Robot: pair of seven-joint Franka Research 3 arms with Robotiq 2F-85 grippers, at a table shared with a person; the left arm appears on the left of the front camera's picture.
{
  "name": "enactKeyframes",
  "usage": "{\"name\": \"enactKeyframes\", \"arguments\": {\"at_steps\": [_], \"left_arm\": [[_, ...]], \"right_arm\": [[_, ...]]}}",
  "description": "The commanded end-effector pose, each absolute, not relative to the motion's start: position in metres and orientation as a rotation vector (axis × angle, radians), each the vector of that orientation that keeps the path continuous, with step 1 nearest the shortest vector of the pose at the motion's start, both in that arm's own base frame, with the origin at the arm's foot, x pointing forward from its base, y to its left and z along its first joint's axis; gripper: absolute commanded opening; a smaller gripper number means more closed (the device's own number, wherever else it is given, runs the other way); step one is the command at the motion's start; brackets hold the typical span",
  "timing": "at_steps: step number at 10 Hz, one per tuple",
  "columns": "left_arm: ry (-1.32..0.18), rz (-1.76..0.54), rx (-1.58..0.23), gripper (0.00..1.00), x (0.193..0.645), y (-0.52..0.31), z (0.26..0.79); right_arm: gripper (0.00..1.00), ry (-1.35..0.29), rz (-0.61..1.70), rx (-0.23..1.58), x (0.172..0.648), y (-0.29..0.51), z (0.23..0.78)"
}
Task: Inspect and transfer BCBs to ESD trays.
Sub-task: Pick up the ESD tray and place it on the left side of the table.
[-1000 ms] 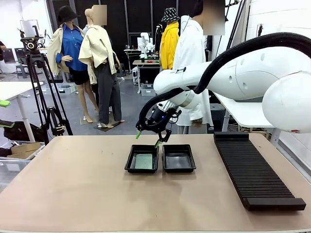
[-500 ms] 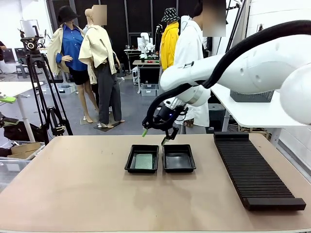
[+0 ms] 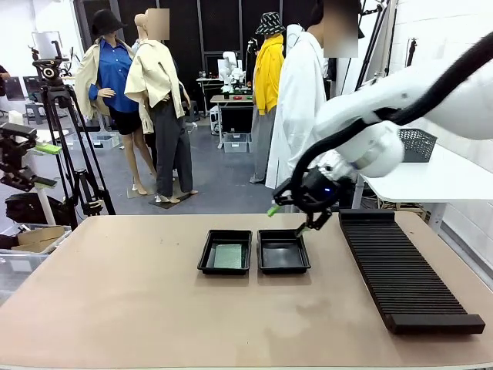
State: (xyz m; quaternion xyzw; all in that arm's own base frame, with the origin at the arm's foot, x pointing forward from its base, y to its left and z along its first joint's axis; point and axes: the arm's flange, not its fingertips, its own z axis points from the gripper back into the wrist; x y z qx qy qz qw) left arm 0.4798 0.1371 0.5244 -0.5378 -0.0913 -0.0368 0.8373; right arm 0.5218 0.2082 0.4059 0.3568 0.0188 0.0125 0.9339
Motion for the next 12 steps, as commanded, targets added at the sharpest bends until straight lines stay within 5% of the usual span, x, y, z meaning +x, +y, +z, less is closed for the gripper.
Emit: {"name": "enactKeyframes", "arguments": {"at_steps": [1,12], "left_arm": [[-0.145,-0.057,-1.080,1.00,0.490,0.121,0.535],[0.058,-0.015,-0.637,1.00,0.528,-0.021,0.554]], "right_arm": [[1.00,-0.002,0.040,0.814,0.486,0.170,0.402],[1.00,-0.165,-0.094,1.046,0.416,-0.023,0.389]]}}
